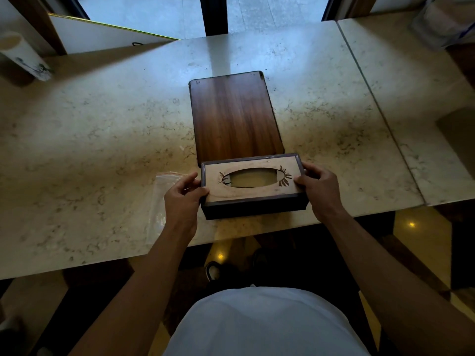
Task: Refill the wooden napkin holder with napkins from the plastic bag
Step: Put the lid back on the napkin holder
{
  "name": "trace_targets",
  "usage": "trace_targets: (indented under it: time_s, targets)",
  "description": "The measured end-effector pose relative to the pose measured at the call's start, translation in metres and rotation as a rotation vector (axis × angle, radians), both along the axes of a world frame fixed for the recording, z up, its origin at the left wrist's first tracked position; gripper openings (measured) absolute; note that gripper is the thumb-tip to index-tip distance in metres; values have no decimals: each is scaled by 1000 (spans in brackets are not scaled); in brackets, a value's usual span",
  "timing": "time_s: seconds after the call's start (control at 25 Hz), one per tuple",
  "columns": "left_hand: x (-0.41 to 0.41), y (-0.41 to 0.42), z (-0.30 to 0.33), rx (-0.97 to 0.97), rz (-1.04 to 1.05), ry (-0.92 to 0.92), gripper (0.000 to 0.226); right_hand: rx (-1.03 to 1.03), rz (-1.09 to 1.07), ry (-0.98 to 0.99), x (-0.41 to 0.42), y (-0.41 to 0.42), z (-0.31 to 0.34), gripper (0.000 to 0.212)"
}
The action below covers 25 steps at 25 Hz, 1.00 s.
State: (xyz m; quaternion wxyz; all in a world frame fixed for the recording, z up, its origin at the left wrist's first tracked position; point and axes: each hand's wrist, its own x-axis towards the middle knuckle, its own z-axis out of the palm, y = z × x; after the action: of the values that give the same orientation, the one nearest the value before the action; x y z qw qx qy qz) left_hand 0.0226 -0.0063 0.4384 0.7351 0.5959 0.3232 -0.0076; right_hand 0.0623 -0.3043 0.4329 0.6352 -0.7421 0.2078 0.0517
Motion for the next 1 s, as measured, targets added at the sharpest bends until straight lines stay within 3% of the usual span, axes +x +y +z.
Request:
trace_targets:
  time_s: [1.0]
  targets:
    - [-28,-9,-33,138,-90,162,42,-95,-59,148,-36,4,-43,40]
